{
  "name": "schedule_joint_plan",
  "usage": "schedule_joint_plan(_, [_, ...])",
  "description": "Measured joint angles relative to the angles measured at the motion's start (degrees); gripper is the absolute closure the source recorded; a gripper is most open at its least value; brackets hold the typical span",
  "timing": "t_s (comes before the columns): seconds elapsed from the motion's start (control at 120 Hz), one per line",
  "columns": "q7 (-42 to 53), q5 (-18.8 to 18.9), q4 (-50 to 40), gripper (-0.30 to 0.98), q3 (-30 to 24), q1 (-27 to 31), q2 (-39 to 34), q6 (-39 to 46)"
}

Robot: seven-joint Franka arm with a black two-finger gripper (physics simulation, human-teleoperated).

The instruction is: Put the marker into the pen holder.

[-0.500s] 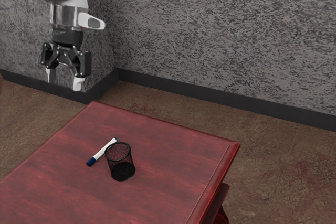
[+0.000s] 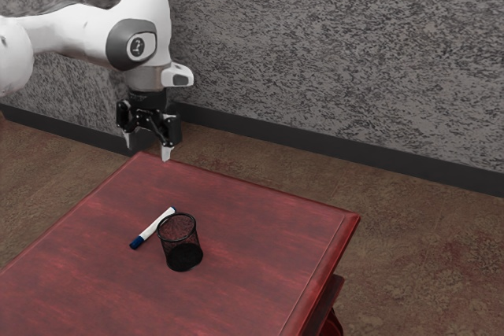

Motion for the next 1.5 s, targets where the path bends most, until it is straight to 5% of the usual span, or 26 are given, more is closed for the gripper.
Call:
schedule_joint_plan(0.692, [2.5, -0.1, -15.0, 0.00, 3.3, 0.5, 11.9, 36.2])
schedule_joint_plan(1.5, [7.5, -2.6, -19.1, 0.12, 4.9, 0.3, 13.3, 44.8])
